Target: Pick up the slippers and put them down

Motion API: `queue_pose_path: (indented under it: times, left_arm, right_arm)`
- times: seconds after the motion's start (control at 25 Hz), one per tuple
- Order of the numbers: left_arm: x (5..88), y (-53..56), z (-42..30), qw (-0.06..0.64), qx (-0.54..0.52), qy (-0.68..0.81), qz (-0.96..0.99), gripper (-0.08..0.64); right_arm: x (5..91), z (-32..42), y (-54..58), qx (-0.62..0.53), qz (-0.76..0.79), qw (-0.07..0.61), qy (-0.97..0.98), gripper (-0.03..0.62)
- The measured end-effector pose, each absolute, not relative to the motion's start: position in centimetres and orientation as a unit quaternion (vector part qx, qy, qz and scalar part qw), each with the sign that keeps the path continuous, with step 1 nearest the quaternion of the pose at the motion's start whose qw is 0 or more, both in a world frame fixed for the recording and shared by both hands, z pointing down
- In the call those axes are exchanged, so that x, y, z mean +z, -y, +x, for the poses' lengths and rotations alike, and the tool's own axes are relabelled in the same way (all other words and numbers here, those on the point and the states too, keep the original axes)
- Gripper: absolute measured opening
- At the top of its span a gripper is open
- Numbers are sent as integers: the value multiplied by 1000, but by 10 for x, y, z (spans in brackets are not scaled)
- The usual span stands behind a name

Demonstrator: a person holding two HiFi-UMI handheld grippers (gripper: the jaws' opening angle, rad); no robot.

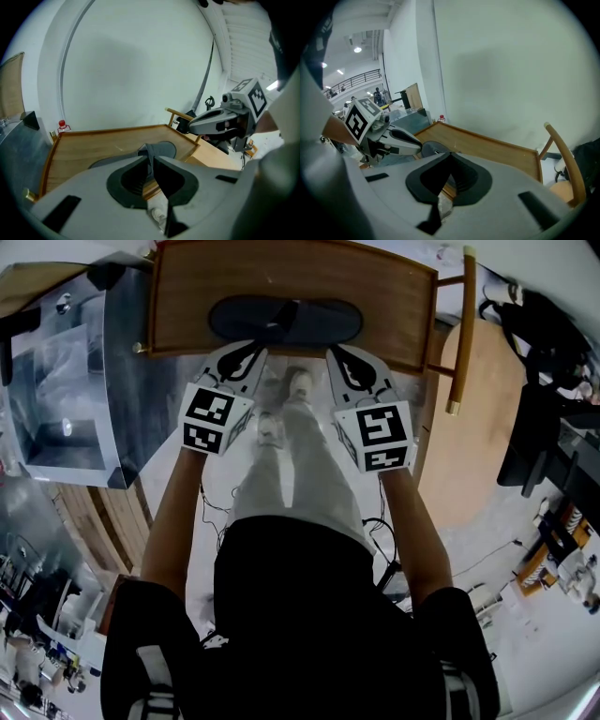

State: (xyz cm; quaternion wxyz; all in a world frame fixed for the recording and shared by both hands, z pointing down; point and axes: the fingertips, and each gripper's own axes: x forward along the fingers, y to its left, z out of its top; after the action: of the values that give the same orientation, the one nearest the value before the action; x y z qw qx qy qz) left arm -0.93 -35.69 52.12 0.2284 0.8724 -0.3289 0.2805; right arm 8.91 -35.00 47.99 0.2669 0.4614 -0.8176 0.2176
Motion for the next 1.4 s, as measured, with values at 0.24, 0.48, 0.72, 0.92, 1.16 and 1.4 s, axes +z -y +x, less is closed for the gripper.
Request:
queue_pose_path:
  times: [0.24,0.48,0.72,0.92,1.16,1.4]
  left_arm:
    - [533,369,-4,216,299,318,873,15]
    - [545,379,-2,182,321,290,883,142]
    - [556,386,-1,151,363,253,884,232]
    - [569,386,4,146,401,208,880,291]
    - [584,394,6,114,451,160,871,341]
    - [593,396,11,56,486,100,867,378]
  right_arm:
    - [492,89,352,223,457,266,819,0]
    - [502,93,347,236,457,263,816,0]
    - [509,96,344,245,455,263,815,0]
    - [514,96,344,249,452,261,816,0]
    - [518,98,347,253,455,260,813,0]
    - [523,100,346,257,455,264,811,0]
